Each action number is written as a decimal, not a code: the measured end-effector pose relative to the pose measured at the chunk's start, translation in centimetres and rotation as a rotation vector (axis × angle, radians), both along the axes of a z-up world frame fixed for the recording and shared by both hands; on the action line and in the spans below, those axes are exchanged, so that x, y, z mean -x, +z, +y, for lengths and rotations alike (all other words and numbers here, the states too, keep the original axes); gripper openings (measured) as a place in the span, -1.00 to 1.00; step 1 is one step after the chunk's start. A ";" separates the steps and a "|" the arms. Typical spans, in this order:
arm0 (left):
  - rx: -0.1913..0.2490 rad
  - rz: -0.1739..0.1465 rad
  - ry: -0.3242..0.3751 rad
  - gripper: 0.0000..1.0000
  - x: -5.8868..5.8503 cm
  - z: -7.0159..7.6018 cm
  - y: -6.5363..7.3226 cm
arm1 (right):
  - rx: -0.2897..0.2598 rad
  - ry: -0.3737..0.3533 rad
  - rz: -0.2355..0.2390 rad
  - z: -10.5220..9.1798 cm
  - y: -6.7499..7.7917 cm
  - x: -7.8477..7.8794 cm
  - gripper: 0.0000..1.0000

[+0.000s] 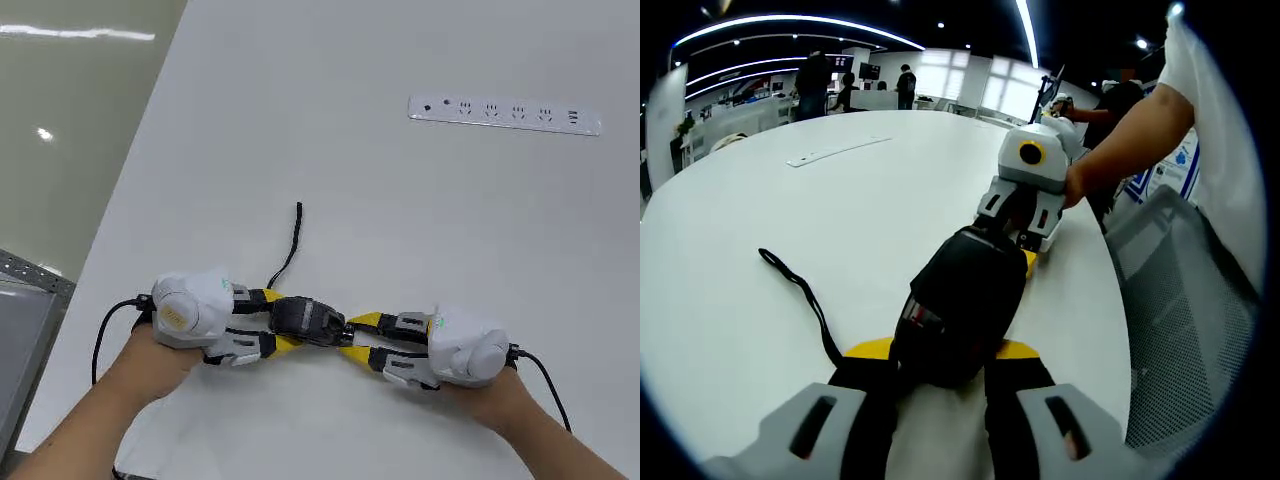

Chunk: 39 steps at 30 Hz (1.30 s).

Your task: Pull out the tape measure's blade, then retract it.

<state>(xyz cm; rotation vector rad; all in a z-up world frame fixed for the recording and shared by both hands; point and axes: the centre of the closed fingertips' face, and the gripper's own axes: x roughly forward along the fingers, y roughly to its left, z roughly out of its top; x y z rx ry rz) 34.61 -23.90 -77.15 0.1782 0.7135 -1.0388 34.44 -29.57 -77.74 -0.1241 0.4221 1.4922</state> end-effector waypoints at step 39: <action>0.021 0.001 0.016 -0.42 0.2 0.0 0.2 | 0.006 0.016 -0.049 0.0 -0.3 -0.2 -0.76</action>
